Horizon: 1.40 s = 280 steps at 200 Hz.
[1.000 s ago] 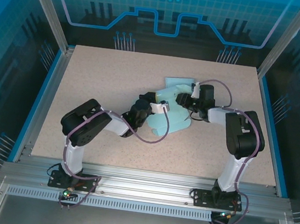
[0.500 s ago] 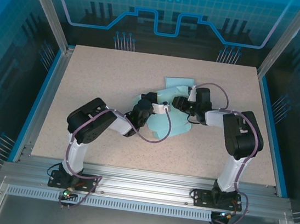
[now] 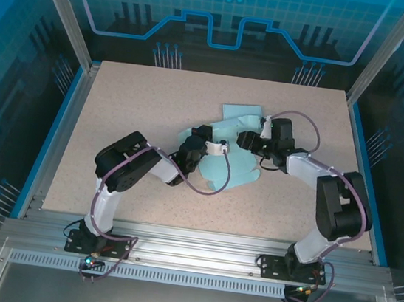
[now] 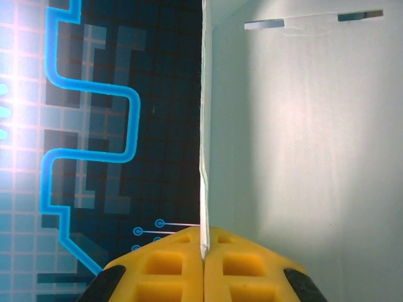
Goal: Fold the paper box
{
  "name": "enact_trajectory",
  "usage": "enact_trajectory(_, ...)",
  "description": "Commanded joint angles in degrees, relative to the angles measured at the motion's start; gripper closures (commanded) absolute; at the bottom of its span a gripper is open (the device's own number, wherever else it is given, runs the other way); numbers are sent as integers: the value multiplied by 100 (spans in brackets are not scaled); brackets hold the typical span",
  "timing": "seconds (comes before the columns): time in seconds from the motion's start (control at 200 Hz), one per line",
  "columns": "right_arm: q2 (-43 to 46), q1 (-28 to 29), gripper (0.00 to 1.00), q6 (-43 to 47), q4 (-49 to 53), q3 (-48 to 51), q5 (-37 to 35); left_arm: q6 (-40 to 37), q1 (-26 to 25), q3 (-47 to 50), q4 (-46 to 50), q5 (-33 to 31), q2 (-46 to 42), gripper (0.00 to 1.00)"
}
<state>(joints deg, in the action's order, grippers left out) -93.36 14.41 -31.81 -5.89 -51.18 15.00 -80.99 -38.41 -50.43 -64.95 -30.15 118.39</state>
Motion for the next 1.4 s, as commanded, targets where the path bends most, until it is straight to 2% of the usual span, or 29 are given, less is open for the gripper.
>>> enact_trajectory(0.0,458,-176,37,223,541,213,-178,-278,-1,10,-370,51,158,98)
enact_trajectory(0.19,924,-714,38,371,904,109,-226,-543,-1,1,-660,113,185,98)
enact_trajectory(0.265,827,-1041,45,403,1098,-171,-175,-588,-16,5,-710,145,180,99)
enact_trajectory(0.405,188,-1678,63,406,1039,-669,546,-624,-55,8,-713,185,180,98)
enact_trajectory(0.505,-428,-1945,68,289,682,-1113,1490,-629,-99,26,-747,202,185,98)
enact_trajectory(0.67,-1561,-1978,59,216,638,-2246,2662,-641,-158,45,-752,256,193,98)
enact_trajectory(0.765,-2106,-1947,48,61,483,-2753,3120,-663,-166,17,-778,264,235,98)
enact_trajectory(0.86,-2406,-1884,36,-34,161,-2981,3307,-706,-166,-12,-790,264,276,98)
enact_trajectory(0.94,-2613,-1779,30,161,424,-3273,3265,-725,-166,-32,-793,264,294,98)
enact_trajectory(1.096,-2888,-1577,26,367,629,-3560,3427,-707,-158,-57,-788,247,321,98)
enact_trajectory(1.396,-2883,-1351,23,722,794,-3329,3460,-690,-159,-46,-792,246,325,98)
